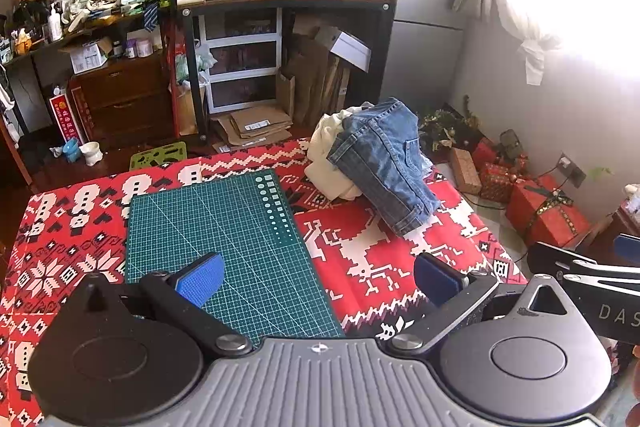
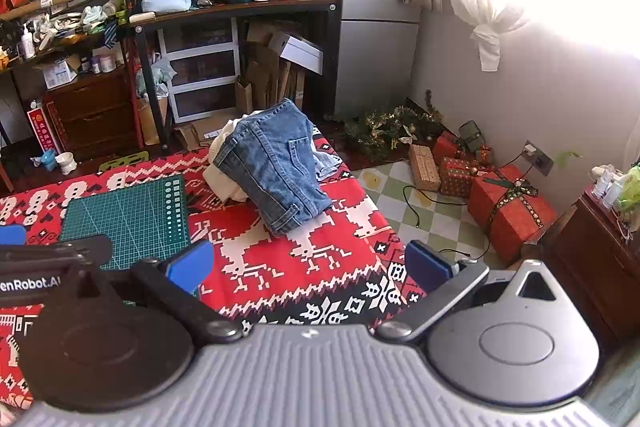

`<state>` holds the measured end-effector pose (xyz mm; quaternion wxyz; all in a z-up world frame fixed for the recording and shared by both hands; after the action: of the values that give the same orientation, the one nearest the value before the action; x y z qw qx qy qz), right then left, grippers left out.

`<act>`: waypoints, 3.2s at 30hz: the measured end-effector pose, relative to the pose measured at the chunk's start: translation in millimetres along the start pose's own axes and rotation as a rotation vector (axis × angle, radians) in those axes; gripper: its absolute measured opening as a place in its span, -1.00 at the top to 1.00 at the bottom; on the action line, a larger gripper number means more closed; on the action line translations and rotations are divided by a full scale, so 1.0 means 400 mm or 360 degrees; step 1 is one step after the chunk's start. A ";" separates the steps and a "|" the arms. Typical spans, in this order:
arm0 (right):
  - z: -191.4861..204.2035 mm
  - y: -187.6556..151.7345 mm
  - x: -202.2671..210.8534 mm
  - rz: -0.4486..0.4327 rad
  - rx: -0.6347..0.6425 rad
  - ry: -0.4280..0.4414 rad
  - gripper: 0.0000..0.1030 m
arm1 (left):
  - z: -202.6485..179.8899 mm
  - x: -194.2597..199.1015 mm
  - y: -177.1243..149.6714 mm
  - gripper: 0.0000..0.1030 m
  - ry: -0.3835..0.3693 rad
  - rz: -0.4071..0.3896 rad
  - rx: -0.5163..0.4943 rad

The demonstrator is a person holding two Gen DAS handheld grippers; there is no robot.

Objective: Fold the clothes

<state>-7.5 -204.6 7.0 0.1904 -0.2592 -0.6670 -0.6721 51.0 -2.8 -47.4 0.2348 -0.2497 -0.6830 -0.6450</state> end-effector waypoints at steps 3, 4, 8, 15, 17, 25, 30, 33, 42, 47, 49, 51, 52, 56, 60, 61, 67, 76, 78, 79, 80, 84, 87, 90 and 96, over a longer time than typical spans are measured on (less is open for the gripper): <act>0.001 -0.001 0.003 -0.0006 0.0004 -0.0002 -0.99 | -0.001 0.002 0.002 -0.99 -0.0002 0.0006 -0.0008; 0.001 -0.001 0.005 -0.0008 0.0006 -0.0002 -0.99 | -0.003 0.003 0.003 -0.99 -0.0006 0.0006 -0.0009; 0.007 -0.007 0.007 -0.0017 0.0011 -0.0008 -0.99 | -0.002 0.002 -0.006 -0.99 -0.0007 -0.0009 -0.0019; 0.006 -0.007 0.002 -0.0013 0.0007 -0.0013 -0.99 | -0.001 0.002 -0.007 -0.99 -0.0012 -0.0013 -0.0022; 0.005 -0.006 0.002 -0.0010 0.0004 -0.0012 -0.99 | -0.004 0.002 -0.007 -0.99 -0.0011 -0.0013 -0.0029; 0.000 -0.002 0.008 -0.0018 0.0001 -0.0013 -0.99 | -0.016 0.013 -0.009 -0.99 -0.0010 -0.0037 -0.0059; -0.002 -0.002 0.009 -0.0016 -0.0003 -0.0015 -0.99 | -0.016 0.011 -0.009 -0.99 -0.0020 -0.0032 -0.0057; -0.003 -0.005 0.004 -0.0013 -0.0003 -0.0016 -0.99 | -0.017 0.011 -0.010 -0.99 -0.0022 -0.0030 -0.0057; -0.010 -0.001 0.002 -0.0017 -0.0001 -0.0015 -0.99 | -0.018 0.012 -0.010 -0.99 -0.0025 -0.0031 -0.0058; -0.013 0.000 0.003 -0.0016 -0.0009 -0.0011 -0.99 | -0.019 0.013 -0.008 -0.99 -0.0028 -0.0035 -0.0066; -0.014 -0.003 0.002 -0.0014 -0.0016 0.0001 -0.99 | -0.019 0.012 -0.007 -0.99 -0.0034 -0.0035 -0.0070; -0.016 -0.006 0.001 -0.0011 -0.0026 0.0018 -0.99 | -0.020 0.010 -0.008 -0.99 -0.0044 -0.0030 -0.0067; -0.016 -0.006 0.001 -0.0010 -0.0032 0.0027 -0.99 | -0.020 0.009 -0.009 -0.99 -0.0048 -0.0027 -0.0064; -0.017 -0.006 0.000 -0.0016 -0.0038 0.0028 -0.99 | -0.022 0.006 -0.010 -0.99 -0.0055 -0.0021 -0.0068; -0.015 -0.006 -0.002 -0.0025 -0.0031 0.0025 -0.99 | -0.022 0.001 -0.012 -0.99 -0.0067 -0.0014 -0.0065; -0.014 -0.006 -0.003 -0.0025 -0.0032 0.0026 -0.99 | -0.022 0.000 -0.012 -0.99 -0.0074 -0.0011 -0.0058; -0.014 -0.015 -0.015 -0.0031 -0.0047 0.0040 -0.99 | -0.021 -0.007 -0.017 -0.99 -0.0083 -0.0020 -0.0053; -0.018 -0.058 -0.087 -0.0023 -0.0071 0.0017 -0.99 | -0.006 -0.053 -0.047 -0.99 -0.0143 0.0004 -0.0015; -0.019 -0.069 -0.106 -0.0029 -0.0077 0.0016 -0.99 | 0.001 -0.064 -0.052 -0.99 -0.0116 -0.0015 -0.0001; -0.018 -0.074 -0.117 -0.0029 -0.0068 0.0008 -0.99 | 0.004 -0.071 -0.055 -0.99 -0.0106 -0.0018 -0.0001; -0.017 -0.082 -0.131 -0.0033 -0.0064 0.0004 -0.99 | 0.007 -0.078 -0.058 -0.99 -0.0099 -0.0020 -0.0002; -0.005 -0.108 -0.178 -0.0026 -0.0066 0.0043 -0.99 | 0.027 -0.112 -0.071 -0.99 -0.0150 0.0002 0.0065; 0.004 -0.121 -0.207 -0.0003 -0.0056 0.0056 -0.99 | 0.046 -0.134 -0.078 -0.99 -0.0134 -0.0015 0.0111; 0.013 -0.128 -0.236 -0.0007 -0.0025 0.0001 -0.99 | 0.058 -0.155 -0.085 -0.99 -0.0090 -0.0022 0.0104; 0.038 -0.135 -0.300 -0.0040 0.0040 0.0008 -0.99 | 0.100 -0.209 -0.099 -0.99 -0.0111 0.0077 0.0249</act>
<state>56.7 -198.4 -108.9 0.1867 -0.2468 -0.6781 -0.6667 89.4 32.2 -133.8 0.2453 -0.2693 -0.7327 -0.5749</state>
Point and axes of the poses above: each gripper's, at about its wrist camera, not at the fingertips, and x roughly against the way its jaws point, z to its left, y to its top, the point moved 7 cm from there along -x, roughly the way its jaws point, and after that the axes turned 3 degrees about -z, right-handed, at the moved point
